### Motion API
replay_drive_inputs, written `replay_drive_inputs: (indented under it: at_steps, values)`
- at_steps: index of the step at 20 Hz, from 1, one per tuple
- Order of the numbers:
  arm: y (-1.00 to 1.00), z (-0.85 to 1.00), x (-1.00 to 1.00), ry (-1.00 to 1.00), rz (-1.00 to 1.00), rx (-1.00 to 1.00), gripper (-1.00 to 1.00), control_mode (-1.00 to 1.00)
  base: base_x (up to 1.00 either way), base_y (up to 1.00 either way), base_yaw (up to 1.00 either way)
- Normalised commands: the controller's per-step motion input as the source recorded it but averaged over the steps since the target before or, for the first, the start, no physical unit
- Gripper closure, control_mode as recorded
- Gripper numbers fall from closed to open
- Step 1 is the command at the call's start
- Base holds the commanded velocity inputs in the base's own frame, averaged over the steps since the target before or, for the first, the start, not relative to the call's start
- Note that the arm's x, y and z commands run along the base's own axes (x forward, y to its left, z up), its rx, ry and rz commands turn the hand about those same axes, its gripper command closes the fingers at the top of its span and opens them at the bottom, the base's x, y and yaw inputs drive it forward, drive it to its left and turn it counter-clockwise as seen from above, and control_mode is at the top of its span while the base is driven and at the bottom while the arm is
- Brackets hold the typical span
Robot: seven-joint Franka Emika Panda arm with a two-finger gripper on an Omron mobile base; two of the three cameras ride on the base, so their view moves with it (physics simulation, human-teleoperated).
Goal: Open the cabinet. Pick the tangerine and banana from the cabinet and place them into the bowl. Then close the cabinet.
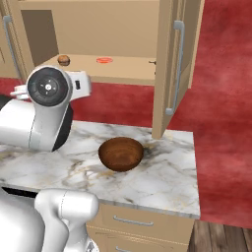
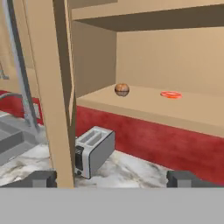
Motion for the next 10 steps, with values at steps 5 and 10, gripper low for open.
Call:
replay_drive_inputs:
  at_steps: [5,10]
  values:
    - [0.15,0.0,0.57,0.05,0.0,0.02,-1.0,-1.0,0.0,0.0,0.0]
    - [0.0,0.0,0.43,0.02,0.0,0.03,-1.0,-1.0,0.0,0.0,0.0]
